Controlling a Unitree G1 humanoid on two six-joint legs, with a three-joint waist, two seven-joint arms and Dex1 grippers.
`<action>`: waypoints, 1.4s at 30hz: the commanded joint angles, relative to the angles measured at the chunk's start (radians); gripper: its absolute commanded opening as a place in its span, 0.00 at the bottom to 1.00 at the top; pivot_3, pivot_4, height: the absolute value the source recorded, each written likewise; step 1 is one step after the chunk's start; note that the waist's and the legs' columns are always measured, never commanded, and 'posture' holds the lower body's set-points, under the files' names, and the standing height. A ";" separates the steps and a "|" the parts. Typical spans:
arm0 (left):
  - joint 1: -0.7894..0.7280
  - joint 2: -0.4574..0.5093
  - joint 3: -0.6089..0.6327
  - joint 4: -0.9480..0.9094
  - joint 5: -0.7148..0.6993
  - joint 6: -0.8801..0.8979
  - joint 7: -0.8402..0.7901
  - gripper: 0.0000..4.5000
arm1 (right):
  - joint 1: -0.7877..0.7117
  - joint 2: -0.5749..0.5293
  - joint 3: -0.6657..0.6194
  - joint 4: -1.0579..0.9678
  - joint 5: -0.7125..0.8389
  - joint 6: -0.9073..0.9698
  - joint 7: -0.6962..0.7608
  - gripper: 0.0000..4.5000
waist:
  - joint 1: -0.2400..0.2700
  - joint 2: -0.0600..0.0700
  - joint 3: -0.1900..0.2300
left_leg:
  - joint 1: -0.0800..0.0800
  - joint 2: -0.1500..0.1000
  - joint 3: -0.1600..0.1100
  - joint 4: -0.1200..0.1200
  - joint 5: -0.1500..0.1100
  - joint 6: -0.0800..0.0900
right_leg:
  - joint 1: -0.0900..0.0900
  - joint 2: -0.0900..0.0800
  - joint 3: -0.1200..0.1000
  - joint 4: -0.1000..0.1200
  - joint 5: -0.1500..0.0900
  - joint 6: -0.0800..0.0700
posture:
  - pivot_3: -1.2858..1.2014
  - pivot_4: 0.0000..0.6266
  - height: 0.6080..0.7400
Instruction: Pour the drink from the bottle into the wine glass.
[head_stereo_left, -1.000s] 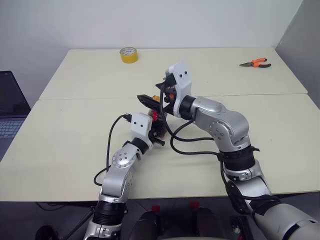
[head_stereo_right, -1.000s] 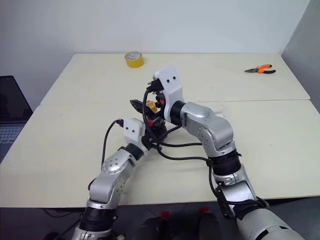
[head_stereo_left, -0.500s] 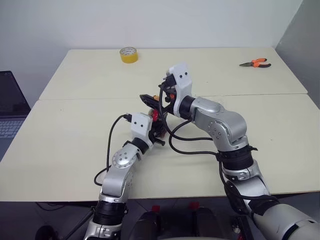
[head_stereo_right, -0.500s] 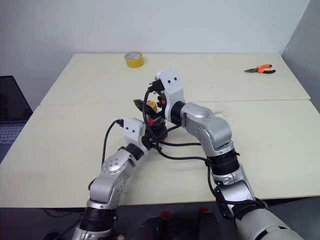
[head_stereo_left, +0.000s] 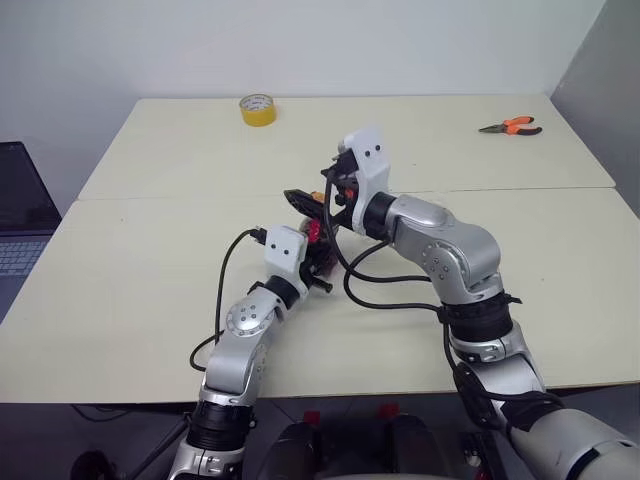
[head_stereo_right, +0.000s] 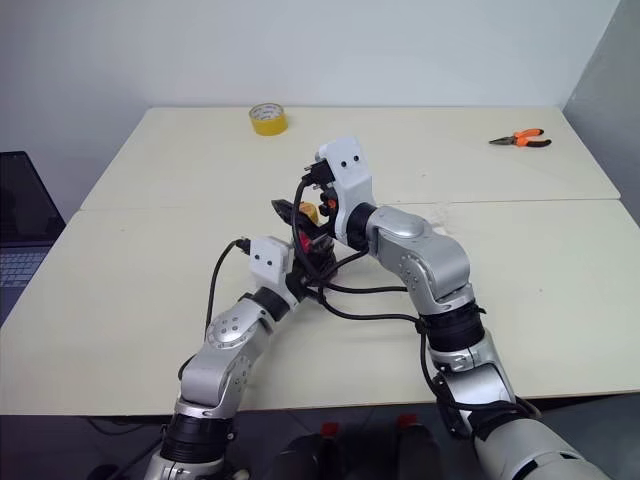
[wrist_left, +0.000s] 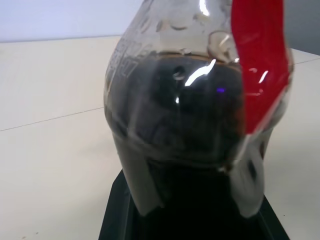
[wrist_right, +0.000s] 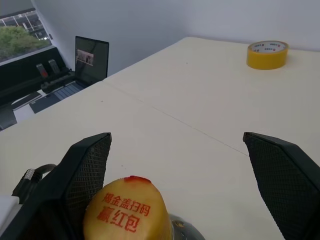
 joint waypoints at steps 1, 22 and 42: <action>-0.013 0.002 0.016 -0.049 -0.005 -0.032 0.001 0.17 | -0.003 -0.017 -0.045 -0.056 0.009 0.001 -0.005 1.00 | 0.000 0.000 0.000 | 0.000 0.000 0.000 0.000 0.000 0.000 | 0.000 0.000 0.000 0.000 0.000 0.000 | 0.52 0.24 1.00; -0.012 0.008 0.014 -0.041 -0.004 -0.037 -0.005 0.17 | 0.049 -0.079 -0.056 -0.138 0.043 0.044 -0.003 1.00 | 0.000 0.000 0.000 | 0.000 0.000 0.000 0.000 0.000 0.000 | 0.000 0.000 0.000 0.000 0.000 0.000 | 0.52 0.24 1.00; -0.011 0.014 0.013 -0.044 -0.003 -0.036 -0.004 0.17 | 0.085 -0.126 -0.054 -0.192 0.080 0.063 0.010 0.29 | 0.001 0.000 0.000 | 0.000 0.000 0.000 0.000 0.000 0.000 | 0.000 0.000 0.000 0.000 0.000 0.000 | 0.52 0.24 1.00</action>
